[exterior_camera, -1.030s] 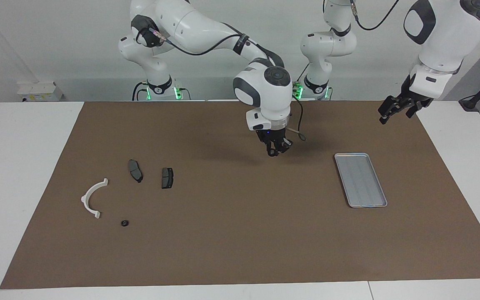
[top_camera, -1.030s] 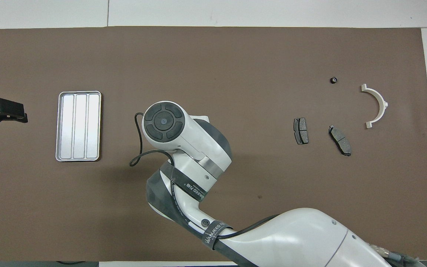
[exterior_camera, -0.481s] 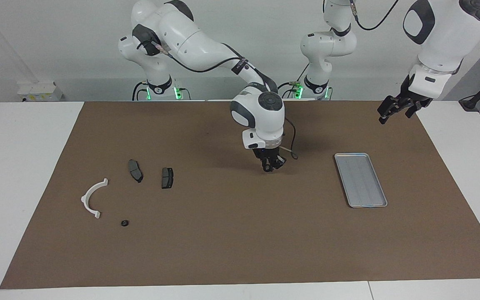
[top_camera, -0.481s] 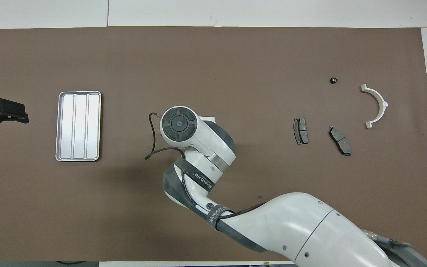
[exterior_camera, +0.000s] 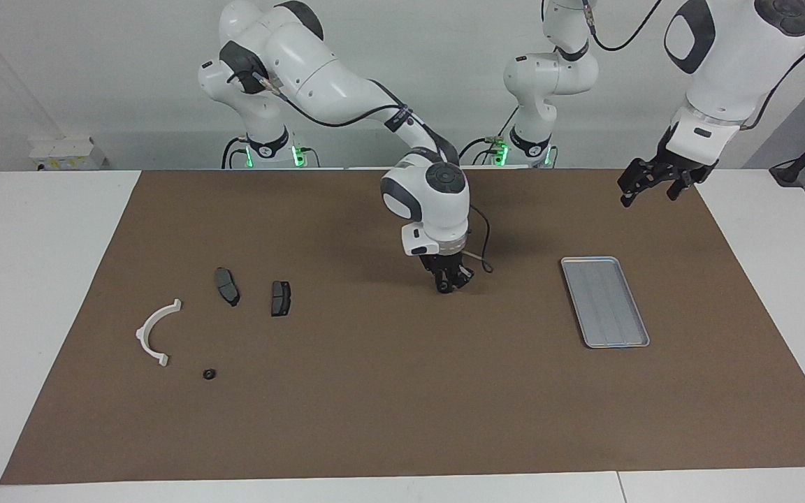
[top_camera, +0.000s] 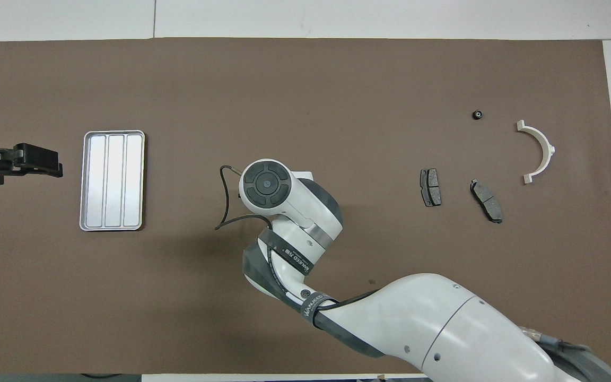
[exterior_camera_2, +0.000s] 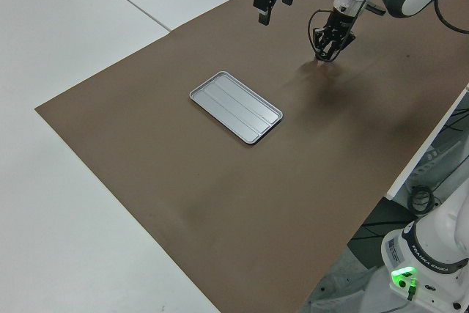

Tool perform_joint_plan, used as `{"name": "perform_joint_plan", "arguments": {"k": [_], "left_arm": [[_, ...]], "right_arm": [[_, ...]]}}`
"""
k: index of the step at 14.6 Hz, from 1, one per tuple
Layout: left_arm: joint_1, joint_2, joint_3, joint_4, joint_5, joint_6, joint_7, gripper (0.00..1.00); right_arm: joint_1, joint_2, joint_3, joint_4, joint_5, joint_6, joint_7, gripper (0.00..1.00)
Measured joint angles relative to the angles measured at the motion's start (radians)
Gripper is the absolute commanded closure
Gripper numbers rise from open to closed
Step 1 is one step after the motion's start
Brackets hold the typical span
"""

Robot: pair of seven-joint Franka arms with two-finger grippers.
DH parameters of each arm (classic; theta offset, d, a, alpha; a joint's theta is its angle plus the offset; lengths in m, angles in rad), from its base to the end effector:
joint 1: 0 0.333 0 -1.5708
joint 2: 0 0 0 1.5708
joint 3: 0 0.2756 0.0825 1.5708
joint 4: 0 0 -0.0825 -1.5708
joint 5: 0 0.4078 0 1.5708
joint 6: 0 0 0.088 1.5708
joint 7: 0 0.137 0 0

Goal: Pick bearing gear from pile to tray
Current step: 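Set the ring down mid-table with the right gripper while the left gripper rises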

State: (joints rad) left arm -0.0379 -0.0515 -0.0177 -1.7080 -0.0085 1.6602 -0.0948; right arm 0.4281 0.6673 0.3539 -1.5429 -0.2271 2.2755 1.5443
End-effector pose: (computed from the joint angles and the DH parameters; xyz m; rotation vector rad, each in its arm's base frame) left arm 0.5691 -0.0329 0.5231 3.1332 0.0626 0.0049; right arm 0.5308 0.4769 0.2137 -2.8402 1.0468 -0.0226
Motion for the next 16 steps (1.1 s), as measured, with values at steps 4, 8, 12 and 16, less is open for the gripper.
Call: {"name": "perform_joint_plan", "arguments": {"k": [4, 8, 12, 16], "left_arm": [[-0.051, 0.000, -0.001, -0.003, -0.004, 0.021, -0.030, 0.00], [-0.067, 0.000, 0.000, -0.013, -0.004, 0.018, -0.041, 0.00], [-0.067, 0.000, 0.005, -0.014, -0.004, 0.019, -0.068, 0.00], [-0.135, 0.006, 0.001, -0.045, -0.007, 0.069, -0.228, 0.00]], "right_arm": [[-0.003, -0.002, 0.000, -0.006, 0.000, 0.011, 0.000, 0.00], [-0.022, -0.004, -0.002, 0.027, -0.029, -0.082, -0.004, 0.00], [-0.074, -0.045, -0.001, 0.151, -0.035, -0.277, -0.195, 0.00], [-0.223, -0.139, 0.002, 0.169, -0.035, -0.380, -0.590, 0.00]]}}
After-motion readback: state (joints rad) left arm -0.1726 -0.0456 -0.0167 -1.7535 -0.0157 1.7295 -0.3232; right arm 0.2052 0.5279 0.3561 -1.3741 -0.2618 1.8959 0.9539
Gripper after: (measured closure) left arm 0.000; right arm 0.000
